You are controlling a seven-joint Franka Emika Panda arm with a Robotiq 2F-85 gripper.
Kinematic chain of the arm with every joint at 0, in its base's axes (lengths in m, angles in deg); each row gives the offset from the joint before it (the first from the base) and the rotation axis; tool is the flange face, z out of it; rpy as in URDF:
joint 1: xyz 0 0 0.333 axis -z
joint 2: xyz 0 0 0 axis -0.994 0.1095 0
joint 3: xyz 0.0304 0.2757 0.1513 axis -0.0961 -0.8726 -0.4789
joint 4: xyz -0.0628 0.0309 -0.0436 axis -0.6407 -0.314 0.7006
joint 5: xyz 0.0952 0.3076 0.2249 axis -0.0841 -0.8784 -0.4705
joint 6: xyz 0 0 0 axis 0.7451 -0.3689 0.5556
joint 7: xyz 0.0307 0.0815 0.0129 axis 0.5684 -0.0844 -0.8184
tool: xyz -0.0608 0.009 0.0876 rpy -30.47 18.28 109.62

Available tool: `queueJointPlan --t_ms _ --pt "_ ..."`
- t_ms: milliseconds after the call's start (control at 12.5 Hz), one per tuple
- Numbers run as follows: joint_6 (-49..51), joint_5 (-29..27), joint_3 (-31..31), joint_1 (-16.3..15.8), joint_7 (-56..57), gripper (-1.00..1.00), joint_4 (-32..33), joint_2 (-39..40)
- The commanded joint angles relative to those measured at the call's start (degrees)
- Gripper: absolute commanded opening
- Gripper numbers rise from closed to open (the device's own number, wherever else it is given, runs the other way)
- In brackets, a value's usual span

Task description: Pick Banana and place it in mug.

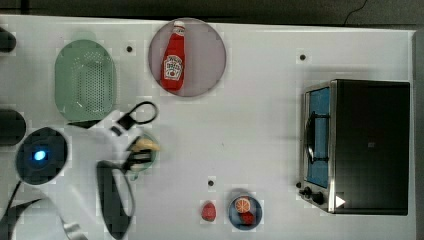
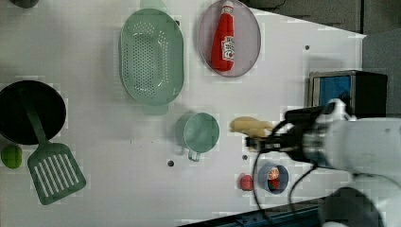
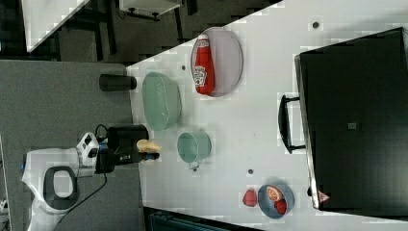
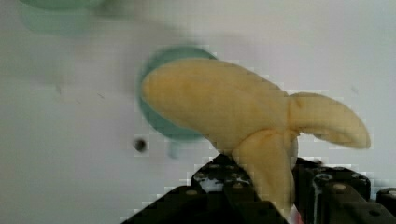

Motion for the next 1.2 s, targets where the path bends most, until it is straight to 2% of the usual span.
queueJointPlan --t_ms 80,480,640,720,1200 --pt "-6.68 -1.24 1.08 0.17 -5.06 -0.37 2.13 3.09" --pt "-22.79 -1.27 -0.01 0.16 -7.15 -0.37 7.52 10.20" --pt "-23.53 -1.29 -0.16 0.14 -7.22 -0.37 7.46 12.62" --pt "-23.46 -1.29 -0.17 0.14 -7.77 -0.29 7.53 13.44" --pt "-23.45 -1.29 -0.34 0.10 -7.88 0.99 7.23 12.79"
